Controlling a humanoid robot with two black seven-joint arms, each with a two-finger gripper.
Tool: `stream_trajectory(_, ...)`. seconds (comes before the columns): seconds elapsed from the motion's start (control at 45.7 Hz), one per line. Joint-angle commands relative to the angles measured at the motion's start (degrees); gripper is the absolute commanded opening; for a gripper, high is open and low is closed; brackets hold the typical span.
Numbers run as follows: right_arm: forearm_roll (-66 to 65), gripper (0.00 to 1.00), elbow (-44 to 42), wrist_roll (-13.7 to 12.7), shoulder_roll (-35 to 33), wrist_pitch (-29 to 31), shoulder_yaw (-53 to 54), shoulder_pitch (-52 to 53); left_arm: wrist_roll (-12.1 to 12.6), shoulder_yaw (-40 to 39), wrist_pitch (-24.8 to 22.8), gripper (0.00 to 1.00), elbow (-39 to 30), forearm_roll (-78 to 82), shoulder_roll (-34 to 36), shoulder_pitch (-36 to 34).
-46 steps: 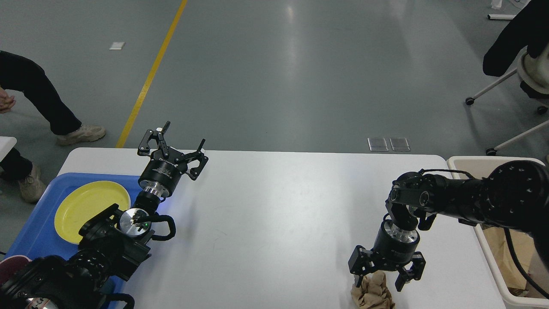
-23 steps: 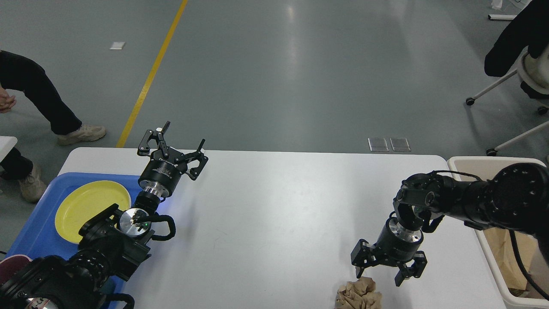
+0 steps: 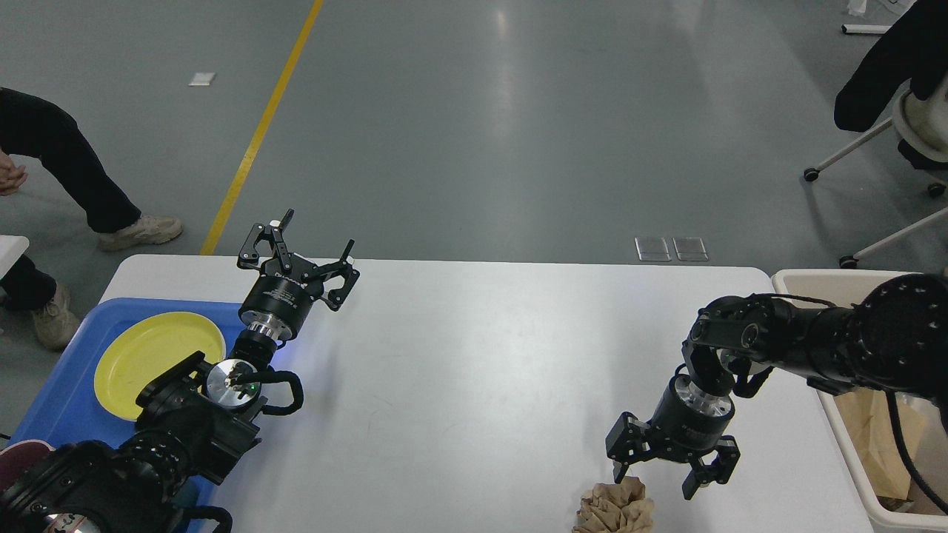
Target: Tidy desktop
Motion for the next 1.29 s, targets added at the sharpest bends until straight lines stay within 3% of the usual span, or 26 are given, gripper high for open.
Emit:
stream_trajectory(0.0,0.3,1.00,0.5,-0.1,-0.2,0.8,0.2,1.3,0.0,0.0,0.0,0.97,0.0,0.0,0.0,0.0)
stream_trajectory(1.073,2.1,1.00,2.1,-0.1,-2.8,0.8,-0.5,-3.0,0.0,0.0,0.0,0.97,0.0,0.0,0.0,0.0)
stream_trajectory(1.204,4.1,0.79,1.8,-0.1,-2.9,0.8,-1.1,-3.1,0.0,0.0,0.0,0.97,0.0,0.0,0.0,0.0)
stream_trajectory(1.27,3.8,0.49,1.7,-0.1,-3.4,0.8,-1.3,-3.5,0.0,0.0,0.0,0.97,0.0,0.0,0.0,0.0)
